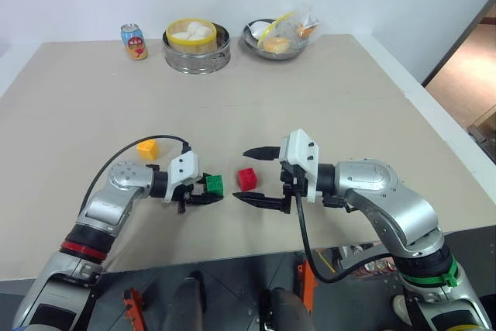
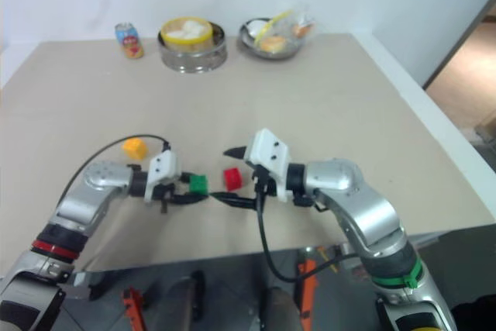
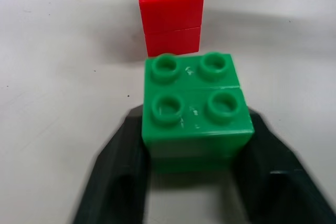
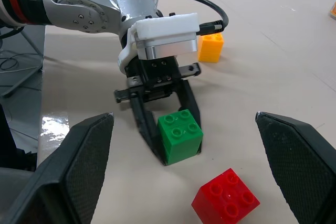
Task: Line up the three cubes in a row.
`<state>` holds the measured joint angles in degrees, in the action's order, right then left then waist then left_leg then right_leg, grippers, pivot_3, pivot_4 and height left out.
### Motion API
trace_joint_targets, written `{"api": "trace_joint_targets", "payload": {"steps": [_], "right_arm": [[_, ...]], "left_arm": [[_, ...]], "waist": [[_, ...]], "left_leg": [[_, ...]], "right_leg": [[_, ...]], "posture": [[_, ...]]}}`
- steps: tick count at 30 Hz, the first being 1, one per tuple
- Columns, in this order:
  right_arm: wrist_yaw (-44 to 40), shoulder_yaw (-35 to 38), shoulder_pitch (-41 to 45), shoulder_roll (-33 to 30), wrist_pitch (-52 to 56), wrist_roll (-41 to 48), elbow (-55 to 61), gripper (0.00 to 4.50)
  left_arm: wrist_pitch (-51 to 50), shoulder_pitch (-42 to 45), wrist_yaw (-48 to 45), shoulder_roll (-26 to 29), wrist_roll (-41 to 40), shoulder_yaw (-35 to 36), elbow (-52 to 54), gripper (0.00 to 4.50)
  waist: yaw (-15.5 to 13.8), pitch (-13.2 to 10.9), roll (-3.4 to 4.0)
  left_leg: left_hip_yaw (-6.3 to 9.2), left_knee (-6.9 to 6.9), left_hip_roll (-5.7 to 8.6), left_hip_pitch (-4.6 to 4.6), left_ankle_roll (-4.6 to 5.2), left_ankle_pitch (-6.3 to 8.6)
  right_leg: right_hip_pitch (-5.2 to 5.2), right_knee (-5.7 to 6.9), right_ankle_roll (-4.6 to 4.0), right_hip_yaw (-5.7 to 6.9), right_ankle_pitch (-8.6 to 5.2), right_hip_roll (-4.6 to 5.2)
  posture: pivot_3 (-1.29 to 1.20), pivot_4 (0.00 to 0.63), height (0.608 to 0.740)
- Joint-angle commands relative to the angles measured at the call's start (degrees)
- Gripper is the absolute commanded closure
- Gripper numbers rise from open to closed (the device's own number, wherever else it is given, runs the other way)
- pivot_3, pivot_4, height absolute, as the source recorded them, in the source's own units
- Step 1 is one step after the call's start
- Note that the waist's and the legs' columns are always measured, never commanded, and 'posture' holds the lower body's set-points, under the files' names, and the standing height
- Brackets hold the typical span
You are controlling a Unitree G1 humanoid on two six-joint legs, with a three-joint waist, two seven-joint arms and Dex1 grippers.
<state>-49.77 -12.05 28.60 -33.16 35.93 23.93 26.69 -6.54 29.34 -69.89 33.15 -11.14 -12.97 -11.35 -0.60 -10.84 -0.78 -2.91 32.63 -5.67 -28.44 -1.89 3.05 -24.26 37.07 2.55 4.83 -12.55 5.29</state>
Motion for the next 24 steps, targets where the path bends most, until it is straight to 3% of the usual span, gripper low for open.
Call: {"api": "trace_joint_targets", "payload": {"steps": [1,3,4,11,14,19,24], "right_arm": [[0.1,1.2,0.7,-0.3,-1.0,0.0,0.5,0.0],[0.1,1.2,0.7,-0.3,-1.0,0.0,0.5,0.0],[0.0,1.2,0.7,-0.3,-1.0,0.0,0.5,0.0],[0.1,1.6,1.1,0.0,-0.6,0.9,0.9,0.0],[-0.2,1.5,1.2,0.2,-0.9,1.1,0.5,0.0],[-1.5,0.7,2.2,0.8,-2.2,0.7,-1.3,0.0],[-3.1,0.0,3.6,1.0,-3.5,0.3,-3.4,0.0]], "left_arm": [[1.1,-0.3,-0.9,1.9,-0.1,1.4,2.1,0.81],[1.2,-0.1,-0.8,3.1,-0.1,2.2,3.2,0.11],[1.2,-0.1,-0.7,3.7,-0.3,2.5,3.7,0.05],[-13.1,-4.6,1.4,10.5,-9.2,12.2,14.6,0.05],[-21.6,-9.4,8.0,11.4,-14.6,21.0,20.6,0.05],[-20.8,-13.2,25.1,5.1,-14.0,32.2,24.4,0.05],[-19.8,-14.7,39.2,-2.4,-10.3,33.9,27.0,0.05]], "waist": [[0.0,0.0,0.0],[0.0,0.0,0.0],[0.0,0.0,0.0],[0.2,0.0,0.01],[0.2,0.0,0.01],[0.0,0.0,0.0],[0.0,0.0,-0.04]], "left_leg": [[0.01,0.0,0.0,0.0,0.0,0.0],[0.01,0.0,0.0,0.0,0.0,0.0],[0.01,0.0,0.0,0.0,0.0,0.0],[0.01,-0.01,-0.02,0.0,0.0,0.01],[0.01,-0.04,-0.03,0.0,0.0,0.01],[0.03,-0.03,-0.02,0.0,0.0,0.01],[0.01,0.04,0.0,0.01,0.01,0.01]], "right_leg": [[0.0,0.0,0.0,0.0,0.01,0.0],[0.0,0.0,-0.01,0.0,0.01,0.0],[0.0,0.0,0.0,0.0,0.01,0.0],[-0.03,0.0,0.0,-0.05,0.01,-0.01],[-0.06,0.0,0.0,-0.06,-0.01,-0.02],[-0.01,0.0,0.01,0.01,0.0,0.0],[0.04,-0.01,0.03,-0.02,0.16,0.03]], "posture": [[0.0,0.15,0.74],[0.0,0.15,0.74],[0.0,0.15,0.74],[0.0,0.15,0.74],[0.0,0.15,0.74],[0.0,0.15,0.74],[0.0,0.15,0.74]]}}
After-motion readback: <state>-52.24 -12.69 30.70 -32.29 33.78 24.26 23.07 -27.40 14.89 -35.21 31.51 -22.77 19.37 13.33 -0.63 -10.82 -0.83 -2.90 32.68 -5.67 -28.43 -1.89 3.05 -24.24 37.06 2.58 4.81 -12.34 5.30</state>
